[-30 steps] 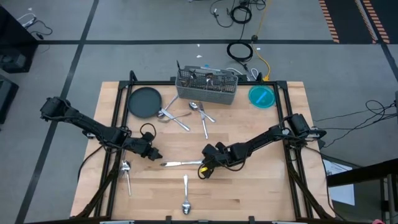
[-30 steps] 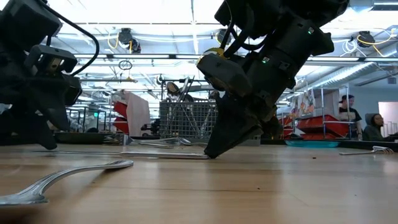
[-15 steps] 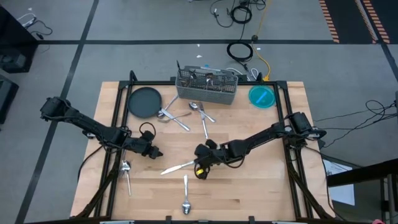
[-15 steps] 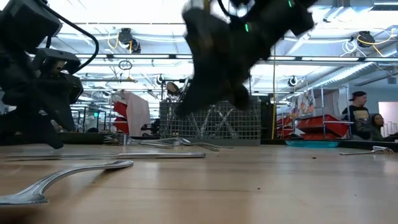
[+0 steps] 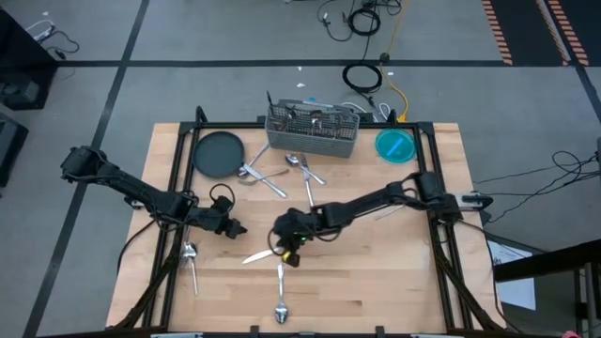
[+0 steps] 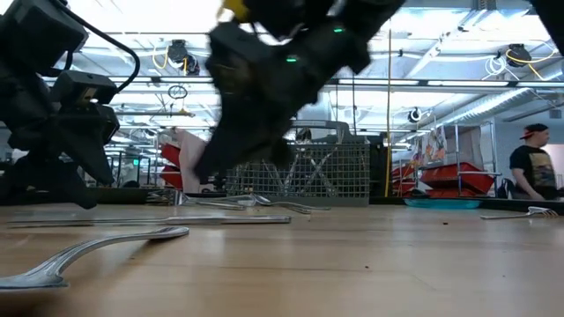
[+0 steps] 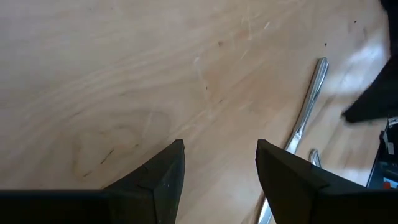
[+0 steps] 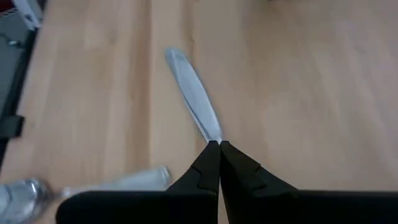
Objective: Sort silverware
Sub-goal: Put the knife into the silverware basket
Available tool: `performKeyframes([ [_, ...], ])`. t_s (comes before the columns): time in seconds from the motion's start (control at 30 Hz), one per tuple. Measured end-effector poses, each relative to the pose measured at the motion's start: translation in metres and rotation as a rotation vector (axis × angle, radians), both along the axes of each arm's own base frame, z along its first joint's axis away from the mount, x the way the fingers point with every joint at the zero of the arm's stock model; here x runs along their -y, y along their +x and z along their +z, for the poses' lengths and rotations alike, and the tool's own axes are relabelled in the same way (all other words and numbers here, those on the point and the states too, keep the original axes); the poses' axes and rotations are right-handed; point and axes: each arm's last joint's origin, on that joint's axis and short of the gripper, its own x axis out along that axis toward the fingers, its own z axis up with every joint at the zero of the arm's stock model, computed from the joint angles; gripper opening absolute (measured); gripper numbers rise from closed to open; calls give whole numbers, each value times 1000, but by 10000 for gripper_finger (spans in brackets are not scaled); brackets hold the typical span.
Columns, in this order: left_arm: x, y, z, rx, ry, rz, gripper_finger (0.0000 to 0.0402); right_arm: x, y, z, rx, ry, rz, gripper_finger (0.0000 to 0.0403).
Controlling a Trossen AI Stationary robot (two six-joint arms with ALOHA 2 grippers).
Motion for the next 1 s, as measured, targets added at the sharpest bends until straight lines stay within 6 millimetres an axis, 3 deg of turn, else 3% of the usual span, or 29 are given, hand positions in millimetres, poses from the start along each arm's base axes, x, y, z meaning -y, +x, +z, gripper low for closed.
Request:
performKeyframes([
  [0.2, 0, 0, 0, 1, 1, -2, 200, -8, 39, -9, 30, 31, 74, 0],
  [0.33, 0, 0, 0, 0, 3, -4, 200, -14, 53, -13, 6, 27, 123, 0],
  [0.63, 0, 0, 0, -7, 6, -5, 200, -19, 60, -27, -66, 9, 156, 0],
  [1.0, 0, -1, 0, -8, 5, -4, 200, 2, 61, -30, -92, -24, 111, 0],
])
